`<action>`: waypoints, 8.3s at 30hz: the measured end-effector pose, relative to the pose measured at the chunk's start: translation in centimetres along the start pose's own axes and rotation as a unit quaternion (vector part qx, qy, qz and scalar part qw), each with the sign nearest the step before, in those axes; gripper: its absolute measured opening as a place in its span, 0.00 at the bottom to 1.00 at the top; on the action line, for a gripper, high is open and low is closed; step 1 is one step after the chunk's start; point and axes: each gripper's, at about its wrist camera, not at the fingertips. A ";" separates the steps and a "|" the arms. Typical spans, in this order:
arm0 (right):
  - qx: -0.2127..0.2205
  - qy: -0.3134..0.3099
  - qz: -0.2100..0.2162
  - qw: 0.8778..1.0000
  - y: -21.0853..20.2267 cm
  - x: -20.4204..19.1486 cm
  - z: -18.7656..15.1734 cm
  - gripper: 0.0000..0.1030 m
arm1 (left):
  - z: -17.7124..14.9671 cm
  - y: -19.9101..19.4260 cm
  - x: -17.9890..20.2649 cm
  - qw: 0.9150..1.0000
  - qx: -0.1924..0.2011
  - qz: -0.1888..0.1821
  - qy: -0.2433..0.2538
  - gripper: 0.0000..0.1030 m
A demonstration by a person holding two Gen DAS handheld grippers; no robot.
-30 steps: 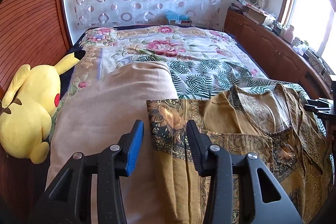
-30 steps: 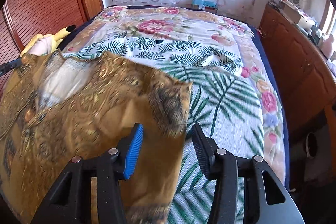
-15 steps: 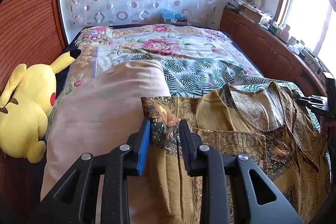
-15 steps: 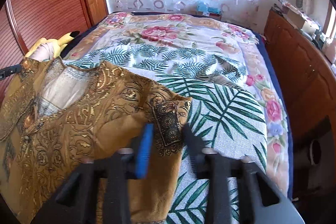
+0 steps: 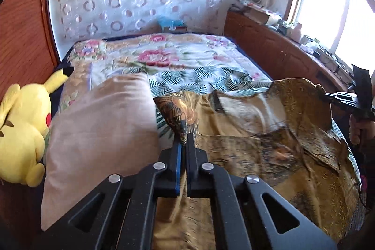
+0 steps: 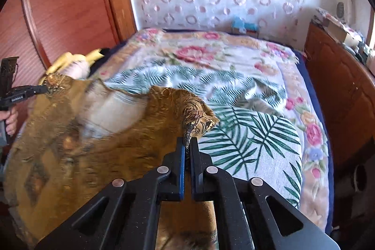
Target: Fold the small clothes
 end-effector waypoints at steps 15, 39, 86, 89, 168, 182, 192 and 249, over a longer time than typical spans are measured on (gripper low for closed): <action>0.035 0.019 0.024 0.999 -6.9 -2.9 -9.0 0.03 | -6.9 -8.3 4.4 0.998 0.053 0.016 0.014 0.02; 0.025 0.072 0.020 0.997 -18.4 -3.7 -20.3 0.03 | -18.1 -16.9 3.6 0.996 0.071 0.024 -0.055 0.02; -0.039 0.035 -0.046 0.998 -9.6 -1.7 -14.5 0.60 | -11.6 -6.5 -1.0 0.994 -0.060 0.086 -0.013 0.78; -0.053 0.050 -0.036 0.997 -9.2 -0.6 -14.7 0.67 | -12.0 -5.7 -1.4 0.994 -0.074 0.082 -0.025 0.78; 0.261 -0.137 -0.068 0.953 -45.7 -11.2 -3.9 0.08 | 3.5 -38.1 4.0 0.945 0.324 0.026 0.035 0.09; 0.070 -0.080 -0.081 0.991 -13.9 -1.7 -1.4 0.08 | 5.6 -6.7 -1.0 0.990 0.124 0.063 0.006 0.09; 0.009 -0.053 -0.086 0.995 -3.4 0.4 2.8 0.08 | 8.5 1.8 -1.7 0.996 0.058 0.066 0.011 0.09; -0.049 0.027 -0.058 0.997 -5.4 -3.0 -3.3 0.06 | -3.0 4.3 -1.3 0.997 -0.061 0.037 0.010 0.45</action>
Point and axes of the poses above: each gripper's, at about its wrist camera, not at the fingertips, and y roughly the way its jaws point, x to its right, z to its top, and after that the axes turned 3 degrees about y, right-handed
